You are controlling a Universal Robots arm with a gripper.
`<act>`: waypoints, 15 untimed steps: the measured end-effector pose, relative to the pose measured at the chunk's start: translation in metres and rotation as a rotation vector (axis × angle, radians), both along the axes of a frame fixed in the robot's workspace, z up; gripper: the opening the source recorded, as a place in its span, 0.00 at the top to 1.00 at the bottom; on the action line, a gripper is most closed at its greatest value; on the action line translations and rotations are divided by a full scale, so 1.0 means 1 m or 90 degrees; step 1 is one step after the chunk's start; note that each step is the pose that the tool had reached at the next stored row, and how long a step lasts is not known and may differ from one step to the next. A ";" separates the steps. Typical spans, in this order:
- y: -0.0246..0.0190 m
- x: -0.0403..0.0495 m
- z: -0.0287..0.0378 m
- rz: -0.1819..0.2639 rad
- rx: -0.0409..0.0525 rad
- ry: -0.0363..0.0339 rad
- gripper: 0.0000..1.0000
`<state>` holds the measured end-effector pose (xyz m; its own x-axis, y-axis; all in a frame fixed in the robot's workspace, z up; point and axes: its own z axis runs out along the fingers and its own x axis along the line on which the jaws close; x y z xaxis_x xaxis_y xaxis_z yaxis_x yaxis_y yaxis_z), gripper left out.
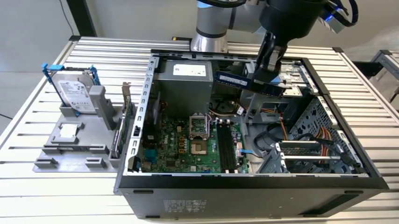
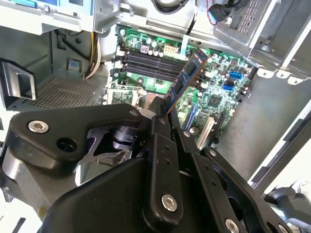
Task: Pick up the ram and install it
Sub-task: 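Insert the ram into the slot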
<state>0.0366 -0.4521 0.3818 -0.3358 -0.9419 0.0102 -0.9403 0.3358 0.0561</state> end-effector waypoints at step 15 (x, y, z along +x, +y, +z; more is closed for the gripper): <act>0.0000 0.0000 0.0000 -0.067 0.0000 0.0000 1.00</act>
<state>0.0366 -0.4521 0.3818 -0.4325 -0.9016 0.0102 -0.9000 0.4323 0.0561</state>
